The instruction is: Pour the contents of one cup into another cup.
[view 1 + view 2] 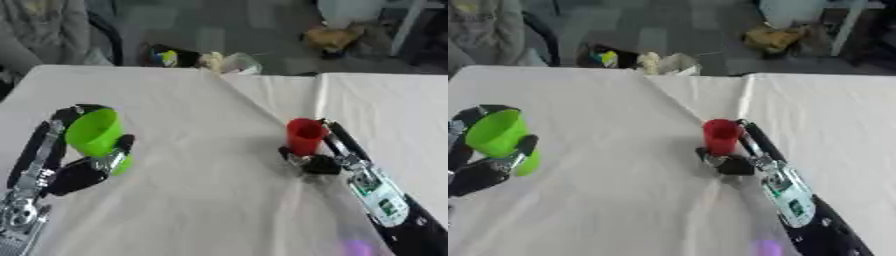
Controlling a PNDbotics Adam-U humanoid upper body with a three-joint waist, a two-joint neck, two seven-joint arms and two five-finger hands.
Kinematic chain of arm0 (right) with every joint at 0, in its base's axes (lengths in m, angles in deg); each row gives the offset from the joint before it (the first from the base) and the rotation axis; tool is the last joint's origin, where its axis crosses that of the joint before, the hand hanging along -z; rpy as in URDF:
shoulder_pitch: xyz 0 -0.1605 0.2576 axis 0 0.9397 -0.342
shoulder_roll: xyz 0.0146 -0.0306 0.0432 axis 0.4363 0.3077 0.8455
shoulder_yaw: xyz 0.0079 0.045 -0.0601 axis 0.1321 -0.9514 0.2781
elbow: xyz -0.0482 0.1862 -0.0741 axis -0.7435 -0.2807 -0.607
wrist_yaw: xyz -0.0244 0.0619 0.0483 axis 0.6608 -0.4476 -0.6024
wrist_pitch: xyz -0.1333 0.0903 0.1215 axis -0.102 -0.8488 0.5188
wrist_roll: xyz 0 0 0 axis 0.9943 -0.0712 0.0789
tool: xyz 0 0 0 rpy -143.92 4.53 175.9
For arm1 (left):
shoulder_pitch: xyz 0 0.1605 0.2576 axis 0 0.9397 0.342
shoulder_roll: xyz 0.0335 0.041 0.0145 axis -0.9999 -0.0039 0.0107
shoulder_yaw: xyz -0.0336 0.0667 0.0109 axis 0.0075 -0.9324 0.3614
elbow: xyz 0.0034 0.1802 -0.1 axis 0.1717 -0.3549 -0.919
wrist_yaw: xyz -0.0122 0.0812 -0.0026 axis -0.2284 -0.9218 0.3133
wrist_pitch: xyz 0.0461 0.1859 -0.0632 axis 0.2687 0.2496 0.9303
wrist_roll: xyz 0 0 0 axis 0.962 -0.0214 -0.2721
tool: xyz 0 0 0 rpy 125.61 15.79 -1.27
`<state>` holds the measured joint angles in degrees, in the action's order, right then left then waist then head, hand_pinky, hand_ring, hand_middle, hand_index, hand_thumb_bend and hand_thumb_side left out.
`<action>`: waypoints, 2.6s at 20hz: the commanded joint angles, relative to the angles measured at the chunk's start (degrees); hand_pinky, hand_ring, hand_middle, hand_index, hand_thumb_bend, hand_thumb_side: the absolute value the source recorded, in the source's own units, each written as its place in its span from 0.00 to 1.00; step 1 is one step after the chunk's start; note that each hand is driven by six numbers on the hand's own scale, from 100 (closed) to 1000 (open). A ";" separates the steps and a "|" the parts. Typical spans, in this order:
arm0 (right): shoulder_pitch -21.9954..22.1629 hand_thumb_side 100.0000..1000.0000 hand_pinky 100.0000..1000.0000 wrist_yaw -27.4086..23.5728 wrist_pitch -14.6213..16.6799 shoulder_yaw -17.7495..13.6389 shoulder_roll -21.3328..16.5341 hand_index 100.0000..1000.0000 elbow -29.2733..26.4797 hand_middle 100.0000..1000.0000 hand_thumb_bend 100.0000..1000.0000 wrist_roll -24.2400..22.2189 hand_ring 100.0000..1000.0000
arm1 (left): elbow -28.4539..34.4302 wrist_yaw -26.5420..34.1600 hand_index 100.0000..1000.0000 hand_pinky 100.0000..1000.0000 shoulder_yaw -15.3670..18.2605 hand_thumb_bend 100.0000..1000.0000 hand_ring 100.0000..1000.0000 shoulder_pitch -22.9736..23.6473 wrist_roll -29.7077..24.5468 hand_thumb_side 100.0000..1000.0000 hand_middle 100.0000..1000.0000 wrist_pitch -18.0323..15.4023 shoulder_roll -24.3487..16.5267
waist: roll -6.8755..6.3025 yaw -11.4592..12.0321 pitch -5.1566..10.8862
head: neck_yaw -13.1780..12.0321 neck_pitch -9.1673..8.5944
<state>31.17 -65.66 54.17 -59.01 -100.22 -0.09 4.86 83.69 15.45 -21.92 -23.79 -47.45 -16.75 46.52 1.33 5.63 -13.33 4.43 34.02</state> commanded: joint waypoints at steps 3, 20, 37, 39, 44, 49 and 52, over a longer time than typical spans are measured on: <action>-0.42 0.09 0.69 -2.15 -0.75 -0.87 -4.46 0.46 -6.06 0.12 0.00 -0.88 0.72 | -1.44 -1.09 0.67 0.27 -0.90 0.00 0.21 -0.37 -0.90 0.21 0.32 -0.48 -1.91 | 0.42 -1.46 1.63 | -0.61 0.21; -9.74 0.07 0.69 -3.79 -0.91 3.21 -9.85 0.48 -18.55 0.13 0.00 -8.66 0.69 | -9.54 -6.67 0.67 0.27 -6.80 0.00 0.22 -5.29 -6.13 0.20 0.32 -3.43 -0.61 | 2.60 -4.69 3.88 | -1.12 0.44; -17.72 0.08 0.68 4.83 5.38 9.26 1.20 0.50 -10.94 0.09 0.00 -16.74 0.69 | -11.63 -11.75 0.66 0.28 -10.73 0.01 0.22 -9.72 -8.61 0.18 0.32 -7.27 2.75 | 3.73 -1.72 4.62 | 0.68 -0.03; -18.10 0.07 0.68 6.36 6.09 9.34 2.18 0.50 -9.76 0.09 0.00 -16.88 0.69 | -11.53 -12.62 0.66 0.28 -11.29 0.02 0.22 -10.25 -8.75 0.18 0.32 -7.83 3.27 | 3.86 -1.20 4.50 | 0.97 -0.17; -18.41 0.07 0.67 10.42 8.27 9.83 3.78 0.51 -8.04 0.09 0.00 -16.66 0.68 | -11.01 -13.55 0.66 0.28 -13.23 0.02 0.22 -11.18 -10.11 0.18 0.32 -9.60 4.07 | 3.89 -0.68 4.26 | 1.37 -0.21; -18.36 0.06 0.67 13.45 9.72 10.15 5.04 0.52 -6.33 0.08 0.00 -16.15 0.68 | -10.53 -13.40 0.66 0.29 -15.04 0.02 0.22 -12.04 -11.86 0.18 0.32 -10.82 5.09 | 3.92 -0.58 4.15 | 1.49 -0.20; -18.46 0.06 0.66 15.69 10.66 10.39 5.60 0.53 -6.03 0.08 0.00 -15.67 0.67 | -10.60 -13.65 0.66 0.29 -15.77 0.02 0.22 -12.51 -12.17 0.18 0.32 -11.42 5.65 | 4.06 -0.58 4.16 | 1.55 -0.36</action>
<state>14.18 -51.09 64.29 -48.37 -94.28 -5.77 -11.01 71.87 2.02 -37.44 -35.08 -59.43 -27.77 52.05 5.65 5.05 -9.93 5.76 34.15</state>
